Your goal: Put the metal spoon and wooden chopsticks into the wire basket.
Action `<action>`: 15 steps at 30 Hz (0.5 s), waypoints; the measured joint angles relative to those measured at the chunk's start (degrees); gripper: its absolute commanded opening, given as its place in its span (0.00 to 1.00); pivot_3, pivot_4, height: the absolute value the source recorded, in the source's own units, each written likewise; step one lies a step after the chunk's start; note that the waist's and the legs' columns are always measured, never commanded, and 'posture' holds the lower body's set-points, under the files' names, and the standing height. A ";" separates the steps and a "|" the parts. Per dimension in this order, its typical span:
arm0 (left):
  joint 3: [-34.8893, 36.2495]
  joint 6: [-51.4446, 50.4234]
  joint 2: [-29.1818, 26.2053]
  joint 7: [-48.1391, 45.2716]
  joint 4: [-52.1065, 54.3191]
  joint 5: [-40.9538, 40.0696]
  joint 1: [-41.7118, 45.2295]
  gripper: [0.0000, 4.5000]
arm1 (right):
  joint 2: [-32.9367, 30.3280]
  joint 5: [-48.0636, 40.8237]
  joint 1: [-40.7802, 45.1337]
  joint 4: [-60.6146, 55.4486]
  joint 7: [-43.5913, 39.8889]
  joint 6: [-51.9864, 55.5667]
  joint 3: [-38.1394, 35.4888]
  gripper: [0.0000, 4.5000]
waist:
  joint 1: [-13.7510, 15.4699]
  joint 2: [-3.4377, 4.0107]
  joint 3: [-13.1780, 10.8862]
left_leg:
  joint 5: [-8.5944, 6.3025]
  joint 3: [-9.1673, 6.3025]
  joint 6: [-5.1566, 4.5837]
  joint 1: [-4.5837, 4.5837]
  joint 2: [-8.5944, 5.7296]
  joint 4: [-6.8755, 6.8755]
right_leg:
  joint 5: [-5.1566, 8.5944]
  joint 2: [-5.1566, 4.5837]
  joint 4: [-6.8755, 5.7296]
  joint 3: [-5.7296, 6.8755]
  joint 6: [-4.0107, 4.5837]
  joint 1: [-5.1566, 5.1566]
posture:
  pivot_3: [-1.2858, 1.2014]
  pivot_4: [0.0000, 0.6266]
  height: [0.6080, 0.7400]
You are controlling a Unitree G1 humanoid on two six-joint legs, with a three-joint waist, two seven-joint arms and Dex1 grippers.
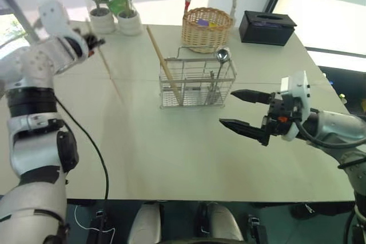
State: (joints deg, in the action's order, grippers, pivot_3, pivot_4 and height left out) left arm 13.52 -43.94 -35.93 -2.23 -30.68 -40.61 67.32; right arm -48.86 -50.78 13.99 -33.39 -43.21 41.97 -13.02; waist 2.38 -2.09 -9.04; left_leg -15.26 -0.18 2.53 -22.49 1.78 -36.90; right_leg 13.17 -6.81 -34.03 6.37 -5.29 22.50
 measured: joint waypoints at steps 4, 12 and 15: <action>0.35 12.36 0.30 -11.66 -0.22 3.12 9.11 0.01 | -0.32 -0.04 -0.25 -0.10 0.37 0.19 -1.47 1.00 | -0.10 0.03 0.00 | -0.01 0.06 -0.01 0.04 0.00 0.00 | 0.00 -0.01 0.04 -0.01 -0.01 -0.06 | 0.52 0.24 0.79; 1.61 19.27 6.19 -21.36 2.13 3.74 16.60 0.01 | -0.12 -1.37 -3.28 -2.04 2.90 1.22 -3.41 1.00 | -0.04 0.29 0.01 | -0.03 0.00 -0.07 0.15 0.03 -0.04 | 0.01 0.00 -0.01 0.00 -0.04 -0.18 | 0.52 0.24 0.79; 0.13 18.14 9.62 -22.68 4.91 4.04 14.90 0.01 | -0.09 -1.80 -4.11 -2.63 3.76 1.25 -3.86 1.00 | -0.13 0.30 0.02 | -0.03 0.01 -0.08 0.15 0.04 -0.11 | 0.01 -0.01 -0.01 -0.01 -0.03 -0.20 | 0.52 0.24 0.79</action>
State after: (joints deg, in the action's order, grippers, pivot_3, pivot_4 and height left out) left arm 13.65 -25.80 -26.31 -24.90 -25.77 -36.57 82.21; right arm -48.95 -52.58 9.88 -36.01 -39.45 43.21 -16.88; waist 2.25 -1.79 -9.03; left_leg -15.29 -0.17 2.45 -22.34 1.82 -37.01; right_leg 13.19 -6.82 -34.04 6.36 -5.32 22.29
